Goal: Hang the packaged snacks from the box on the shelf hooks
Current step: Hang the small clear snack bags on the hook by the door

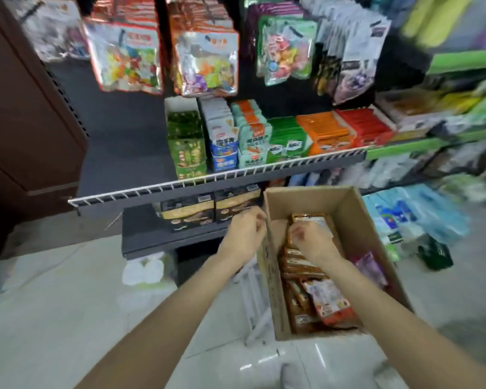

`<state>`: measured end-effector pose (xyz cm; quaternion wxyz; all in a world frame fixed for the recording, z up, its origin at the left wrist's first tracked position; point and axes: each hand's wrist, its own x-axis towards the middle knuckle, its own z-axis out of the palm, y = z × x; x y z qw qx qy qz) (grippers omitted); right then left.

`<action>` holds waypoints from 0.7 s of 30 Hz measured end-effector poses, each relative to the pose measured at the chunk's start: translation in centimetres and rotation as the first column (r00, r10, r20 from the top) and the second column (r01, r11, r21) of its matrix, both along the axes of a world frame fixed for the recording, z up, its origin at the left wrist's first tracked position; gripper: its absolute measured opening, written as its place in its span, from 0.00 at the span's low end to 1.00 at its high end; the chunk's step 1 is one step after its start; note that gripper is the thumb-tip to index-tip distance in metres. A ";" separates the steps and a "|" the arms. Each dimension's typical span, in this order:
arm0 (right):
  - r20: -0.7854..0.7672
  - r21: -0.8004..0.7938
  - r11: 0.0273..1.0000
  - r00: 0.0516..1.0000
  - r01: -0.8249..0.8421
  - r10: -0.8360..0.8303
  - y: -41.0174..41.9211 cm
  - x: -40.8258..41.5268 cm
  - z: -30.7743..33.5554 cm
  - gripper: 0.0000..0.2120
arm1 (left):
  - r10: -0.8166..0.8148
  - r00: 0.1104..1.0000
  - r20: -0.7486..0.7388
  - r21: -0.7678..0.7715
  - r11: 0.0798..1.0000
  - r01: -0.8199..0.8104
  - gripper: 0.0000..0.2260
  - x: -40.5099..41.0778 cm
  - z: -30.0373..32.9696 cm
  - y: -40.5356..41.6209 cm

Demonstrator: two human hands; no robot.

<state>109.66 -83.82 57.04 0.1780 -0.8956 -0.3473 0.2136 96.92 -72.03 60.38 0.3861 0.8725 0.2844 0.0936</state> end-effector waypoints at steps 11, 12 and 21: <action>-0.231 -0.175 0.984 0.972 0.006 -0.047 -4.8 13.6 -8.9 0.23 | 0.014 0.914 -0.405 -0.242 0.963 -0.122 0.15 14.0 -11.0 -7.0; -0.289 -0.172 0.985 0.954 0.025 -0.074 -4.6 14.0 -9.6 0.22 | 0.029 0.912 -0.410 -0.286 0.945 -0.158 0.15 14.4 -11.5 -7.0; -0.221 0.025 0.981 0.958 0.194 -0.184 -3.5 14.7 -9.8 0.13 | 0.432 0.810 -0.397 -0.390 0.719 -0.575 0.16 16.6 -12.0 -6.1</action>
